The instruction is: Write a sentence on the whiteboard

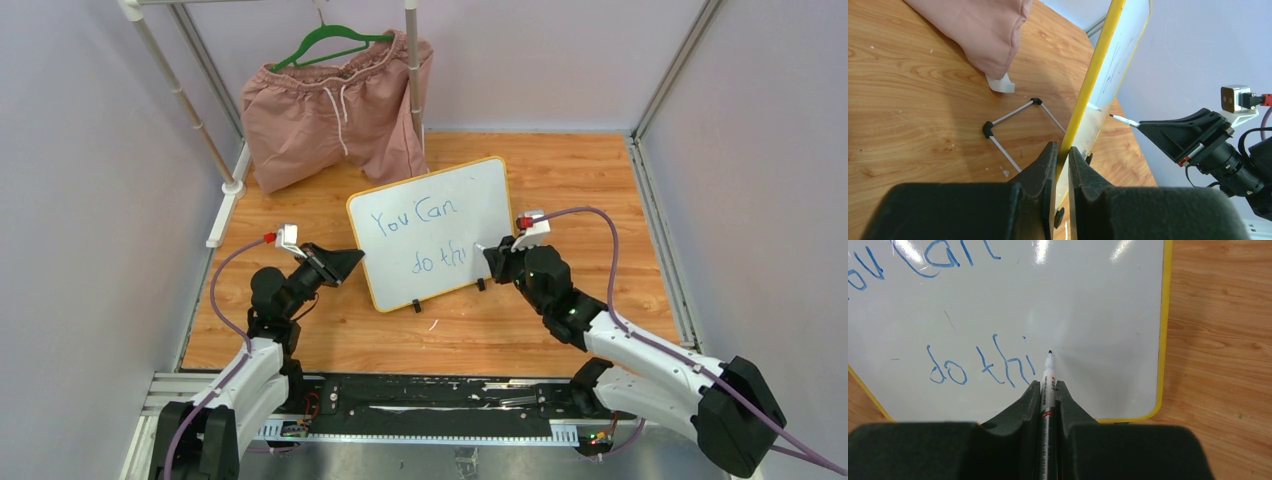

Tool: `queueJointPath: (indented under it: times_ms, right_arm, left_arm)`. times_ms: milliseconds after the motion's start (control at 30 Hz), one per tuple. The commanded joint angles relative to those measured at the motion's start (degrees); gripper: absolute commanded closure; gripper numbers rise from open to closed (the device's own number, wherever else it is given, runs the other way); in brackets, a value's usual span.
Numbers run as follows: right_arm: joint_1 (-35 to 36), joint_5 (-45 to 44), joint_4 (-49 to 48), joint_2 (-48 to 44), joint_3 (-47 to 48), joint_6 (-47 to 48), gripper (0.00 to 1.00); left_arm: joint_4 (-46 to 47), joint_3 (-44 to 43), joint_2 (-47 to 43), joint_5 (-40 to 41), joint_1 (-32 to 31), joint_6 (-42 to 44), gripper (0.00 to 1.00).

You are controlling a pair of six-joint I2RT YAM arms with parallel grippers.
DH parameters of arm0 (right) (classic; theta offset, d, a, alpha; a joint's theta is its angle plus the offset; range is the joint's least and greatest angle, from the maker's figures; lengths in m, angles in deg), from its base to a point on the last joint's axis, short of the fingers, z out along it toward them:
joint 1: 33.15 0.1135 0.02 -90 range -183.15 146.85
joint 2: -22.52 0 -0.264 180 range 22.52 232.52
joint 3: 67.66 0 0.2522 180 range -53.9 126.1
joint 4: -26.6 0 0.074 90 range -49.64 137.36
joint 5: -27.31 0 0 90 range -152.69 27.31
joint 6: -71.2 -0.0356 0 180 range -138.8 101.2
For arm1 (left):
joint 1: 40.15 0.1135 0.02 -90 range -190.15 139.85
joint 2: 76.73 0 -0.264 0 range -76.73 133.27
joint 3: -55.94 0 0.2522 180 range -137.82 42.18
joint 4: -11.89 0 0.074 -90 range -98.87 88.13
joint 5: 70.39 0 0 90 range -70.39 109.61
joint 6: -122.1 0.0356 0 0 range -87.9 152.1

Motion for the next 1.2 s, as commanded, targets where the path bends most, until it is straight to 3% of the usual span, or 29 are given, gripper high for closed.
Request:
queueJointPath:
  times_ms: [0, 1167]
  right_arm:
    - [-0.95, -1.38, -3.26, 0.68, 1.7, -0.54, 1.0]
    - [-1.03, 4.07, 0.1, 4.88, 3.13, -0.95, 1.0]
  left_arm:
    - [2.51, 0.29, -0.85, -0.68, -0.31, -0.7, 1.0]
    - [2.5, 0.42, -1.34, -0.66, -0.33, -0.74, 1.0]
